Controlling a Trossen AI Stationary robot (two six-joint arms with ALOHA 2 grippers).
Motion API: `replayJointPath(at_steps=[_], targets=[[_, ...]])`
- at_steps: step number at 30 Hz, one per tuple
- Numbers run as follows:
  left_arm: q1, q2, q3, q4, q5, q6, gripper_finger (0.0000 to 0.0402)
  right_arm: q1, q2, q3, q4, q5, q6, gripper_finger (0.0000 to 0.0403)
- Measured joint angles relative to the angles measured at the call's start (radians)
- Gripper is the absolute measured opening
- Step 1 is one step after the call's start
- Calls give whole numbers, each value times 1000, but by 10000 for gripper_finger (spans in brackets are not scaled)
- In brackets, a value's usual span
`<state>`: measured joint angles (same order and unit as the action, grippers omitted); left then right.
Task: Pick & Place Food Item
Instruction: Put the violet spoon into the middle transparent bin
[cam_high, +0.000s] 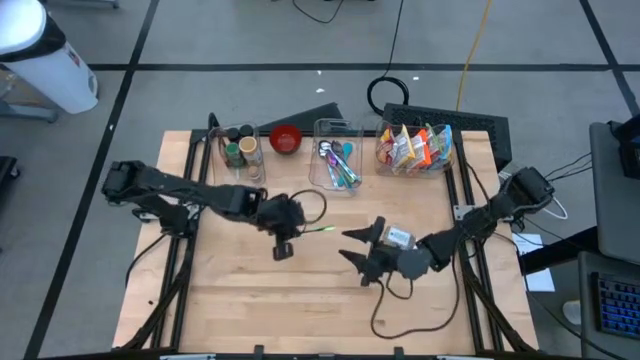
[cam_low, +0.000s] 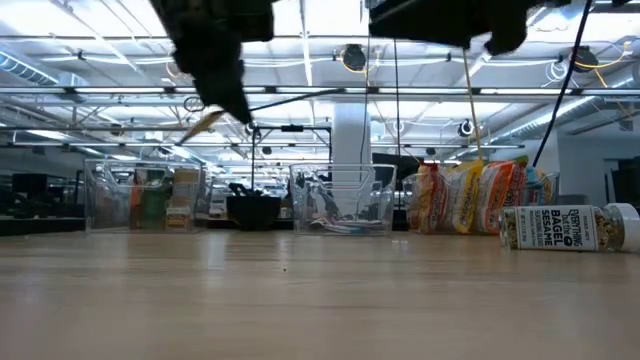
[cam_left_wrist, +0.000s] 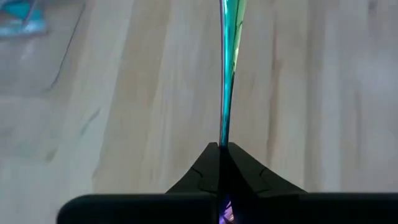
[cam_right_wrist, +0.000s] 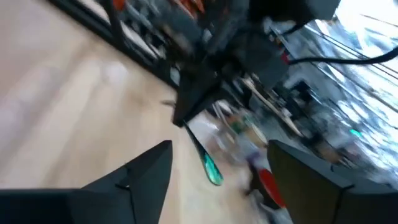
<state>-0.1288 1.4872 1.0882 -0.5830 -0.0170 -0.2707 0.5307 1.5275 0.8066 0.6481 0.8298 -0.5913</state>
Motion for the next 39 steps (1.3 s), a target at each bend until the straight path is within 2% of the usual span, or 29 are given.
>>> replayJointPath(at_steps=[7,13,21,35,39], targets=[[57,58,0,198,178,-36,8,-16,52,0,-55,41,-10,227],[69,98,0,233,236,-77,8,-28,102,-1,-36,163,-92,210],[60,99,0,282,276,-98,8,-47,121,0,-25,162,-87,184],[62,97,0,268,276,-94,9,-45,122,-2,-3,138,-130,25],[61,96,0,263,278,-91,9,-44,123,-4,-10,118,-136,9]])
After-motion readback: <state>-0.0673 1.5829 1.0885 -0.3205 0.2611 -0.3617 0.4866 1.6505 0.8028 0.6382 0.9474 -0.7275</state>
